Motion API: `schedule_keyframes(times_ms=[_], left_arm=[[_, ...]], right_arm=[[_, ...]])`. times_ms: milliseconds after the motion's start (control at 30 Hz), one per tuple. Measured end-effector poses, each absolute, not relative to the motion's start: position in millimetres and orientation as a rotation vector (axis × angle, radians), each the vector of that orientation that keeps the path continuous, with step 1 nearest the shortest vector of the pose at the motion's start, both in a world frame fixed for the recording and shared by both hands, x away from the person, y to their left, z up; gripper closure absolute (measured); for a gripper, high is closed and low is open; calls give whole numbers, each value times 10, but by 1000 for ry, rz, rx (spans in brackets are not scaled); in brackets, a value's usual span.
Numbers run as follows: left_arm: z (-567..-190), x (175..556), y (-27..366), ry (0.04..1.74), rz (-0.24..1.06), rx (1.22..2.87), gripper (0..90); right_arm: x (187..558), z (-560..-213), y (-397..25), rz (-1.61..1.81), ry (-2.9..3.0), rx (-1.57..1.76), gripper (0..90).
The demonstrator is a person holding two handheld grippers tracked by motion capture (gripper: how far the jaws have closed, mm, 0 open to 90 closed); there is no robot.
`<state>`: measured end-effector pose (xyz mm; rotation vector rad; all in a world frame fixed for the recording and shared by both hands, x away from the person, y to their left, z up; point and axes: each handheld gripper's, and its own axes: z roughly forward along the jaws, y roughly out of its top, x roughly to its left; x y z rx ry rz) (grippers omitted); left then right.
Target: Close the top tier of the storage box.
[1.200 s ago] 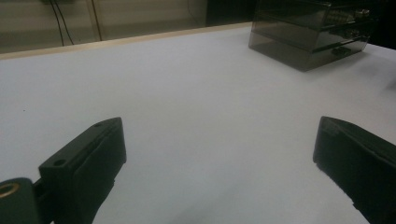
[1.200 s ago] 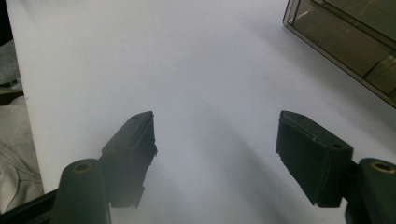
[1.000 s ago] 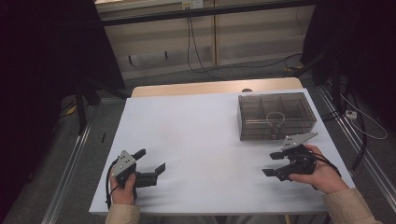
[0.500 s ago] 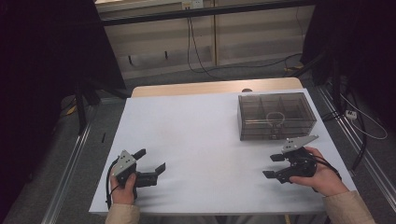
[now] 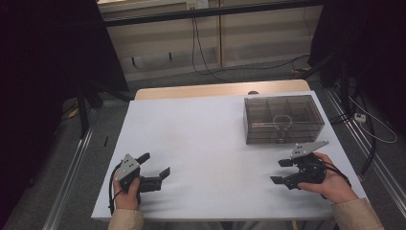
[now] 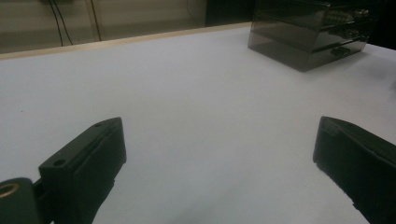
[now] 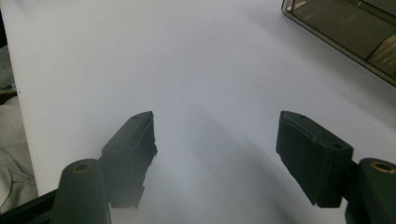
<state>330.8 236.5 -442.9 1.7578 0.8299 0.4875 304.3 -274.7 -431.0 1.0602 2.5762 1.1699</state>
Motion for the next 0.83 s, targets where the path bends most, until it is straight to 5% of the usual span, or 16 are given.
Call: schedule_keyframes(times_ms=[833], left_arm=[[-4420, 3301, 2389, 823, 494, 1764, 27]], right_arm=[[2988, -4337, -2775, 1183, 2550, 1057, 289]])
